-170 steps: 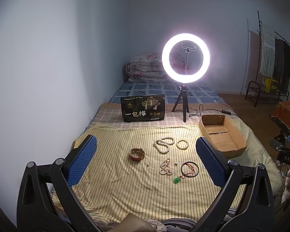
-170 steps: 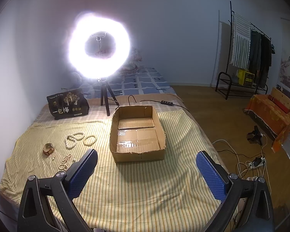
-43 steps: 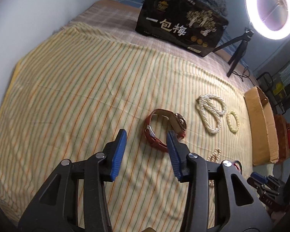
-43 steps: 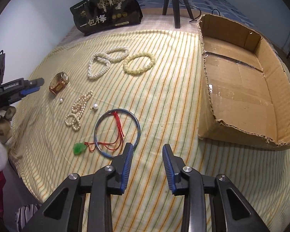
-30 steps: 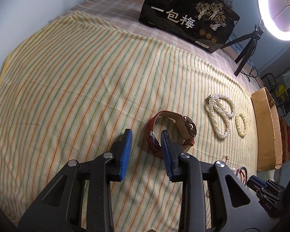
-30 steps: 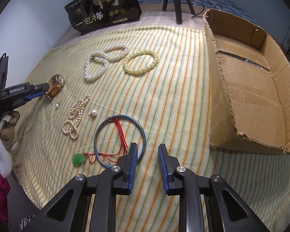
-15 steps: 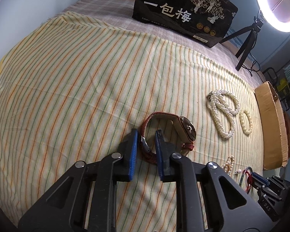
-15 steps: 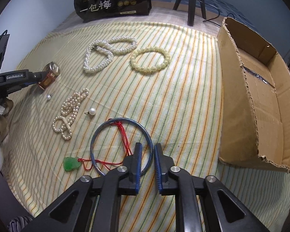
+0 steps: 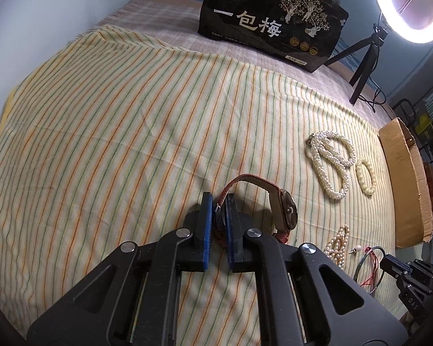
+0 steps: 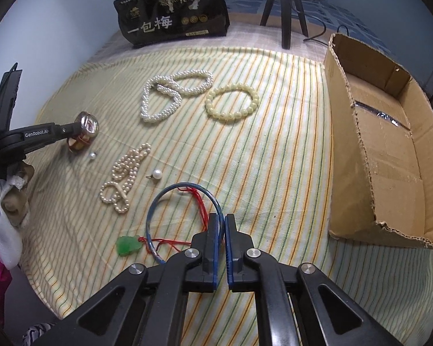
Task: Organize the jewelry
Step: 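Close the left gripper on the red watch while the right gripper closes on the blue bangle, then carry the watch in the left tool and bangle in the right tool to the cardboard box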
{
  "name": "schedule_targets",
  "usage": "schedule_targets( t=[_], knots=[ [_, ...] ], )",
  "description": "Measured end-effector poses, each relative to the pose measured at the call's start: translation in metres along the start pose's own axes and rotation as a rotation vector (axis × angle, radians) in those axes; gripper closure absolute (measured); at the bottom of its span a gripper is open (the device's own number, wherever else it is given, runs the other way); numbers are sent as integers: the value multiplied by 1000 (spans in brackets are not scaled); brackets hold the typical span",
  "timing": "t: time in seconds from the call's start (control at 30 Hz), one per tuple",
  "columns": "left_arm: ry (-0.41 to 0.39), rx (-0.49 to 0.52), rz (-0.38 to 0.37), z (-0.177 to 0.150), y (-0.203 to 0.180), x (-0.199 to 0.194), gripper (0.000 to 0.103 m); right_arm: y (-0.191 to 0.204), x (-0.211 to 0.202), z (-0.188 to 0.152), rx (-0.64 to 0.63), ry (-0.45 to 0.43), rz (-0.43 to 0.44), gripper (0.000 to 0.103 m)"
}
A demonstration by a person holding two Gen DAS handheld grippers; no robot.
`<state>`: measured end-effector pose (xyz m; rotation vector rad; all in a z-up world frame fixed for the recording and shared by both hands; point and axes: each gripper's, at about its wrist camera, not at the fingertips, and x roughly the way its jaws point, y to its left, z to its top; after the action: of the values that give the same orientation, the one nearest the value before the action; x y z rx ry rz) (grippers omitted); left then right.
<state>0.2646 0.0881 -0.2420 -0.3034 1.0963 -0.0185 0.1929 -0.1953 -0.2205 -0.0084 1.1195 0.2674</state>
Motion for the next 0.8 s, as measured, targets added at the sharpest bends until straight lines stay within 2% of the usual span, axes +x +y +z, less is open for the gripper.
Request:
schedule_targets(
  t=[0.47, 0.8],
  knots=[
    [-48, 41, 9, -11, -5, -33, 97, 9, -36, 1, -27, -67, 31, 102],
    [-89, 93, -16, -23, -29, -63, 97, 2, -71, -3, -35, -131, 28, 102]
  ],
)
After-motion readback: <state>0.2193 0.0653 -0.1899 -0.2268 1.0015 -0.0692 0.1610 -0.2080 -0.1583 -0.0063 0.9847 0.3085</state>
